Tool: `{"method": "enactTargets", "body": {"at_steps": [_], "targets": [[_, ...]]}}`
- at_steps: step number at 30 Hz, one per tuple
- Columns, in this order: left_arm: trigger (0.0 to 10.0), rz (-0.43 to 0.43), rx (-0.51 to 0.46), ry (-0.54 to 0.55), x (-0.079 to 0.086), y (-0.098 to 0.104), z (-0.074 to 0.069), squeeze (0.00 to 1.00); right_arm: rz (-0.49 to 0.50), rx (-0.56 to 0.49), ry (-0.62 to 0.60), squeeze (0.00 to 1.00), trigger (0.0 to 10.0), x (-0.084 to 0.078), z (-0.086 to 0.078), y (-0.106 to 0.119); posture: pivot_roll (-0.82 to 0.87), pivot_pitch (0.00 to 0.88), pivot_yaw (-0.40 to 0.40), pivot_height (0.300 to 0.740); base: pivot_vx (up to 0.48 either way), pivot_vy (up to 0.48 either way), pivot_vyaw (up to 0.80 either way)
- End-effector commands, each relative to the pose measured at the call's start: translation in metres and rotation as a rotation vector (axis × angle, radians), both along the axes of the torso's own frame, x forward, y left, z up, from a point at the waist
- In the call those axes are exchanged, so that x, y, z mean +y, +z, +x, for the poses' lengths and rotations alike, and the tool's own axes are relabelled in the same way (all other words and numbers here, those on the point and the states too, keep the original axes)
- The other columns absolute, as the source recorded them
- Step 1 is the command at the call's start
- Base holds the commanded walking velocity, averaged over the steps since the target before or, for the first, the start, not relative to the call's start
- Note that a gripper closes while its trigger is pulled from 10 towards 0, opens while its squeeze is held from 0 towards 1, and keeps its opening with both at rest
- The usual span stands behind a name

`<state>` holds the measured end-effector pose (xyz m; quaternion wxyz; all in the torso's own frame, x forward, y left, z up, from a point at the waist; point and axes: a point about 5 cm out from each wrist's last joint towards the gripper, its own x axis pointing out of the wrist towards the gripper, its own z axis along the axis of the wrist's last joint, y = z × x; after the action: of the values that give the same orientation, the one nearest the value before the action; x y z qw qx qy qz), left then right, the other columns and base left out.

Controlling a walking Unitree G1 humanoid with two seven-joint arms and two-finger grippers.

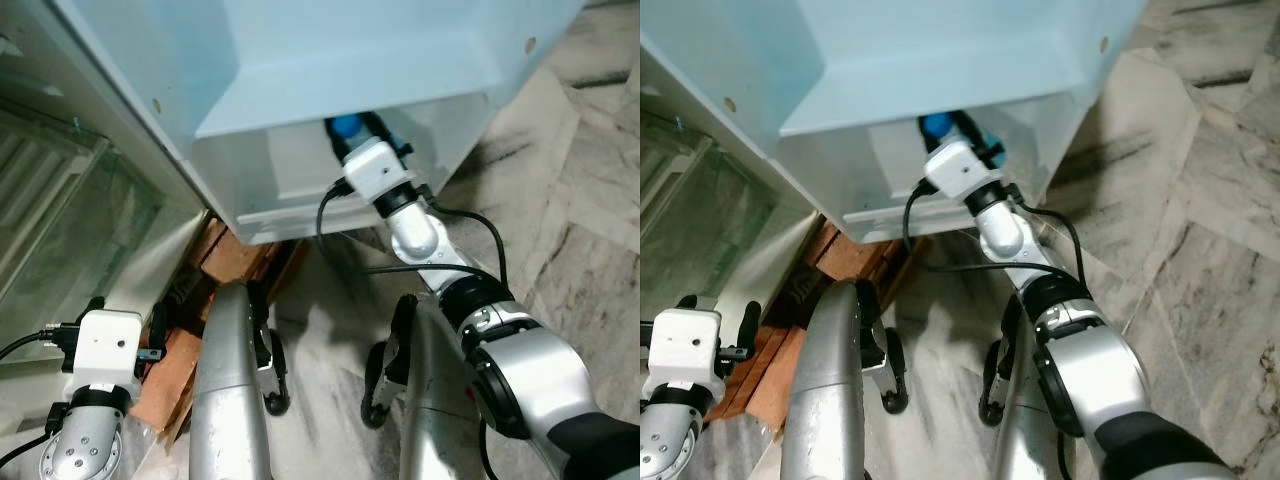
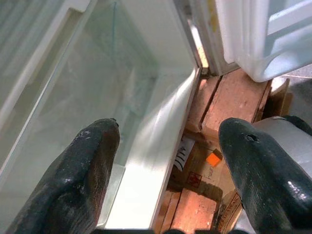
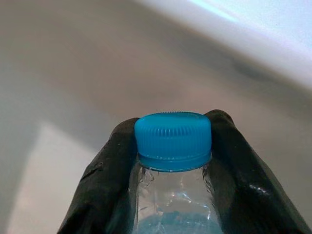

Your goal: Restocking fridge

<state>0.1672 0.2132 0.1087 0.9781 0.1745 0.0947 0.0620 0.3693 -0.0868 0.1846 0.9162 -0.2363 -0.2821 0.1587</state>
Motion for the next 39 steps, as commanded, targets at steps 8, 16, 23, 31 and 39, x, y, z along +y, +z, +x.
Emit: {"method": "enactTargets", "body": {"at_steps": [8,16,23,31,39], "targets": [[10.0,0.016,0.018,0.008,0.003,-0.001,-0.002,0.00,-0.051,0.045,-0.009,0.00,10.0,-0.007,-0.014,-0.034,0.30,0.448,0.061,0.541,0.000,0.000,0.00],[10.0,0.018,0.012,-0.001,-0.001,0.000,0.000,0.00,0.021,0.204,-0.066,0.00,10.0,-0.003,-0.006,-0.042,0.31,0.444,0.052,0.541,0.000,0.000,0.00],[10.0,0.018,0.011,0.005,0.001,-0.001,0.001,0.00,0.180,0.387,-0.335,0.00,10.0,-0.058,-0.005,-0.069,0.30,0.443,0.056,0.541,0.000,0.000,0.00],[10.0,0.012,-0.009,-0.011,-0.002,-0.001,0.012,0.00,0.244,0.379,-0.504,1.00,10.0,-0.093,-0.003,-0.066,0.29,0.418,0.061,0.541,0.000,0.000,0.00],[10.0,0.013,-0.034,-0.020,-0.002,-0.001,0.026,0.00,0.280,0.303,-0.605,1.00,10.0,-0.106,0.004,-0.048,0.28,0.376,0.065,0.541,0.000,0.000,0.00]]}}
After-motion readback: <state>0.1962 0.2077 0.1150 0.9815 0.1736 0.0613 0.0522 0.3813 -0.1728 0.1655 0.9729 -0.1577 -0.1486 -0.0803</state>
